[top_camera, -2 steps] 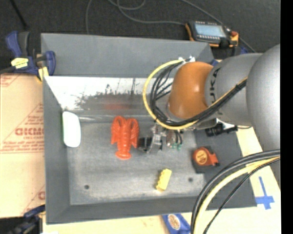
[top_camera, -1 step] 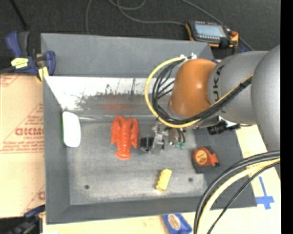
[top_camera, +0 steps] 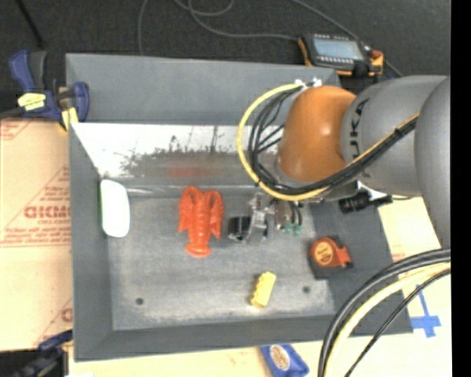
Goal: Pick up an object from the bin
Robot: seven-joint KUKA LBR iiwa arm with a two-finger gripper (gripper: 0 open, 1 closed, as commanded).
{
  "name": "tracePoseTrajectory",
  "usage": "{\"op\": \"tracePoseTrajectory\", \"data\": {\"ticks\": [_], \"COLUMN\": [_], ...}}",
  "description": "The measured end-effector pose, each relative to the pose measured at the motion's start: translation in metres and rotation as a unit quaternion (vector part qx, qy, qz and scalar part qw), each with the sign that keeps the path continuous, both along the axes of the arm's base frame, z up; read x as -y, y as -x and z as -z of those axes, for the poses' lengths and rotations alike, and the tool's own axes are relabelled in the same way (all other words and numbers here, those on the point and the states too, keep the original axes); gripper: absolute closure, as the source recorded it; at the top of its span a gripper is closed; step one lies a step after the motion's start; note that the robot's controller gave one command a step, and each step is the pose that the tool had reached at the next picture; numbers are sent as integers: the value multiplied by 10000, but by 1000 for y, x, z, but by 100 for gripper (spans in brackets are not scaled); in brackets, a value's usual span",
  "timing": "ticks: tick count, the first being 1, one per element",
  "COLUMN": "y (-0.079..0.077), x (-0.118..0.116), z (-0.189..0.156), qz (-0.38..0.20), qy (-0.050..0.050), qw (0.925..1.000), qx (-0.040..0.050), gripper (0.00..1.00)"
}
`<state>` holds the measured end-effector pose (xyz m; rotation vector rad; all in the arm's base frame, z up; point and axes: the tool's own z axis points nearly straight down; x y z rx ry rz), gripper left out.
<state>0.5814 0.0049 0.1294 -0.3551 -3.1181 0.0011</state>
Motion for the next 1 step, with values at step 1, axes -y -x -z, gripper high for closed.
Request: {"op": "tracePoseTrajectory", "data": {"ticks": [1], "y": [-1], "x": [0], "z": [-23], "qz": [28], "qy": [-4], "qw": [10000], "qx": [10], "gripper": [100]}}
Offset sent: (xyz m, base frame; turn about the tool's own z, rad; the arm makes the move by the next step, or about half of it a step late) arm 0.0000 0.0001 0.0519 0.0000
